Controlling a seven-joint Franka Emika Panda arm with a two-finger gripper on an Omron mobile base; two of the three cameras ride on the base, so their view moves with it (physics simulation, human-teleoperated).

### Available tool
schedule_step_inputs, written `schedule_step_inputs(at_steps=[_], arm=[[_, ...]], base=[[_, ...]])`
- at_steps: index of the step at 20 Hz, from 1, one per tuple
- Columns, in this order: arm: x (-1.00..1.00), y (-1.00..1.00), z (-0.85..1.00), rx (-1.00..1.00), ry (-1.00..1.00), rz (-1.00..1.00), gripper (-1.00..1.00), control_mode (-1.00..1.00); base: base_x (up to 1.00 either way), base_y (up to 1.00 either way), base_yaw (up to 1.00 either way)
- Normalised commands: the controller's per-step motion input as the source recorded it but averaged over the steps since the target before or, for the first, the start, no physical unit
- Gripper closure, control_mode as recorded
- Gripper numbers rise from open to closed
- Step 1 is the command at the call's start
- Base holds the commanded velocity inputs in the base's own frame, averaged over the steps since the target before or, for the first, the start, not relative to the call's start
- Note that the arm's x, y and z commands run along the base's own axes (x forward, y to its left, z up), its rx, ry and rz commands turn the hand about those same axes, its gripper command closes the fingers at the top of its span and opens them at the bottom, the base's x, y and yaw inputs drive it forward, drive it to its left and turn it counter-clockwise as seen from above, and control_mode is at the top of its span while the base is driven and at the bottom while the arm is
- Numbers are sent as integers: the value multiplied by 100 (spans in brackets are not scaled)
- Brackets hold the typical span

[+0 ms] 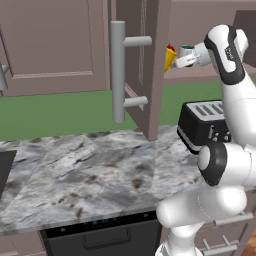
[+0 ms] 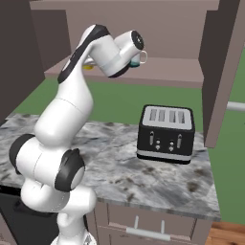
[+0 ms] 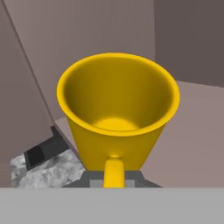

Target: Pick the mug on the counter and place it in the cabinet with the handle facing the right, like the mugs already inside.

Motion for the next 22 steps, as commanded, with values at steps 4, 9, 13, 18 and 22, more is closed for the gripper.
schedule_step_inputs(at_steps=[4, 9, 13, 18, 22], arm=[[7, 0, -10, 0, 0, 4, 100, -100], [13, 0, -5, 0, 0, 1, 100, -100], [18, 0, 0, 0, 0, 0, 100, -100], [25, 0, -2, 0, 0, 0, 100, -100], [16, 0, 0, 0, 0, 0, 100, -100]], base=[[0, 0, 0], [0, 0, 0], [0, 0, 0], [0, 0, 0], [0, 0, 0]])
